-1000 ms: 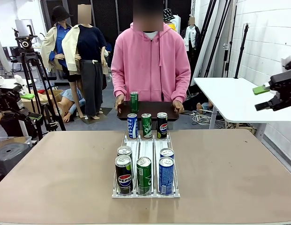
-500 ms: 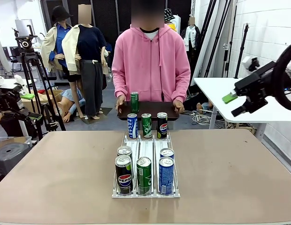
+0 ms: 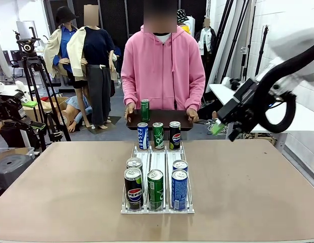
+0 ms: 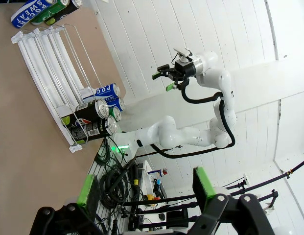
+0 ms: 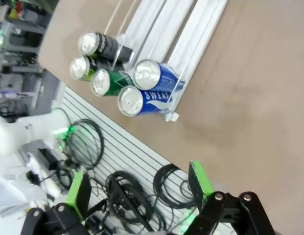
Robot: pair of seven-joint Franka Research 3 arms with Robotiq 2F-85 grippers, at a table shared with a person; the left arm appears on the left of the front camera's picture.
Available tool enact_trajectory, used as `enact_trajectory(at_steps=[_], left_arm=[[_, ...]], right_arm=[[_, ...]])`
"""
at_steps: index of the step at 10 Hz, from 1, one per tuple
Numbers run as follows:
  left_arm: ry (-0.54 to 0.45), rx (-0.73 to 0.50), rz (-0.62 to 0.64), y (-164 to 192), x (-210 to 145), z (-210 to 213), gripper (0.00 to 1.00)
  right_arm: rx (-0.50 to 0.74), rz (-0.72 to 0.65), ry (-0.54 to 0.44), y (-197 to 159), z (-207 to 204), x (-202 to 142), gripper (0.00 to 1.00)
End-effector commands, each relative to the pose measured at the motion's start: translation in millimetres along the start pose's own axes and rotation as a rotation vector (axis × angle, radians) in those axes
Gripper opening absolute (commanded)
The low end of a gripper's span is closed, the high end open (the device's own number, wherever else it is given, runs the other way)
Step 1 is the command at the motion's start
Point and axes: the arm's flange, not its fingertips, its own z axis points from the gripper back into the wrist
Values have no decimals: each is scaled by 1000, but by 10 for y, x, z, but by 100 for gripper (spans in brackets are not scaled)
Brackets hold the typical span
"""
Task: Retrieve and hand over the desired beverage to the person.
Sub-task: Pick up another can of the same type that the person held from the Automatic Can Dispenser.
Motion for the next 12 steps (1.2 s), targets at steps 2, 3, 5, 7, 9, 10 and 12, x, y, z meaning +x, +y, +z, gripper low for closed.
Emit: enact_trajectory(at_steps=[2,3,5,7,9,10,12], left_arm=[[-8,7,3,-4,-18,-6,100],[-8,7,3,-4,-18,-6,100],[-8,7,3,-4,-18,-6,100],[-8,7,3,-4,-18,-6,100],[-8,7,3,-4,-18,-6,100],[-8,7,3,-4,-18,-6,100],[-8,7,3,-4,-18,-6,100]], right_arm=[[-186,18,63,265,-490,117,100],[-239,34,78,355,-636,162,100],[-296,32,92,521,-859,251,100],[-358,38,93,691,-1055,259,100],[-413,32,87,778,-1207,317,100],[-443,35,90,824,-1297,314,100],[-496,53,99,940,-1503,299,100]])
